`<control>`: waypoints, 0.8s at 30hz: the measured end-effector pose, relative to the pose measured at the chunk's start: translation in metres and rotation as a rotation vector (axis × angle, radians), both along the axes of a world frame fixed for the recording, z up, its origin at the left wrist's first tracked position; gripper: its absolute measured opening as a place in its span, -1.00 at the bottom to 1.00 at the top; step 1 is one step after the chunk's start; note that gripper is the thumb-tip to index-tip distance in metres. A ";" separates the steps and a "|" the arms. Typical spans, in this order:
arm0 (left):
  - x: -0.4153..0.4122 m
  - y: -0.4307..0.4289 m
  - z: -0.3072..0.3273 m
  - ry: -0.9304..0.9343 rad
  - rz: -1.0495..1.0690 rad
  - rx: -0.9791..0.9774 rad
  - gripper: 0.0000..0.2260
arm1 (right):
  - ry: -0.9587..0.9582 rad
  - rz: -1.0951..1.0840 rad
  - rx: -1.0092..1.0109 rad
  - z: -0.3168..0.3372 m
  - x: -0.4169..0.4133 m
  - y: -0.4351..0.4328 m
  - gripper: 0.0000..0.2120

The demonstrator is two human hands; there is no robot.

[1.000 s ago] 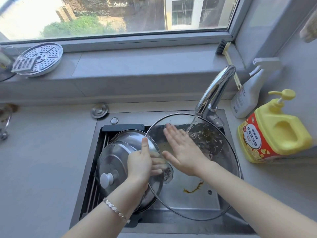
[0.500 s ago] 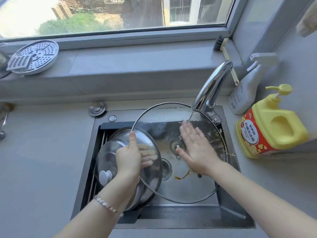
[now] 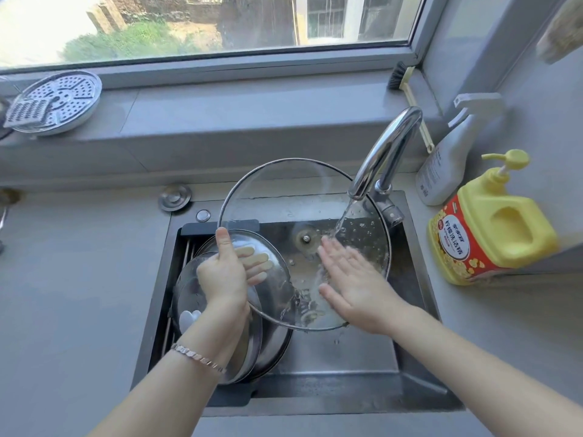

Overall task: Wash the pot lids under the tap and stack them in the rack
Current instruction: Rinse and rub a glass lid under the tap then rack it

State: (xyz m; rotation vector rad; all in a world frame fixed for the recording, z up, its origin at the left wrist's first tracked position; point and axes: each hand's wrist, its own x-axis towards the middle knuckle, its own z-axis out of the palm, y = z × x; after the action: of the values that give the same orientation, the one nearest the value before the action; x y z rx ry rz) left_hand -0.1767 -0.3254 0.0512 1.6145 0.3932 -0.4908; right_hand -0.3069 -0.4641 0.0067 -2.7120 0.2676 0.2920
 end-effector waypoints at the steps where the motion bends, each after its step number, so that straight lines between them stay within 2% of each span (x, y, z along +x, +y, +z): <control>1: 0.001 0.000 -0.001 0.004 0.004 -0.001 -0.46 | 0.011 -0.037 -0.033 0.001 0.000 -0.003 -0.27; 6: 0.000 0.002 -0.003 0.011 0.000 0.009 -0.46 | 0.030 0.190 0.044 0.006 -0.006 0.017 -0.32; 9: -0.002 0.003 -0.004 0.018 0.008 0.001 -0.46 | 0.052 0.052 -0.051 0.007 -0.008 -0.006 -0.29; 10: -0.002 0.002 -0.004 0.025 0.009 -0.002 -0.46 | 0.051 0.066 -0.057 0.008 -0.007 -0.004 -0.29; 13: -0.005 -0.003 -0.005 0.044 -0.009 -0.014 -0.45 | -0.075 0.313 0.016 0.007 0.000 0.026 -0.34; 15: -0.010 -0.006 -0.006 0.054 -0.022 -0.008 -0.47 | -0.079 0.381 0.048 0.011 0.011 0.036 -0.31; 21: -0.034 -0.015 -0.006 0.130 -0.096 -0.051 -0.46 | -0.083 0.040 -0.125 0.013 0.068 0.001 -0.20; 24: -0.037 -0.023 -0.002 0.110 -0.085 -0.008 -0.50 | -0.098 -0.059 -0.076 0.015 0.079 0.020 -0.32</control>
State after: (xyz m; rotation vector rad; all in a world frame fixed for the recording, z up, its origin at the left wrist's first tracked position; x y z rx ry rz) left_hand -0.2137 -0.3479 0.0490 1.6052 0.4054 -0.6462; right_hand -0.2281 -0.4443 0.0221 -2.7778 0.3365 0.1338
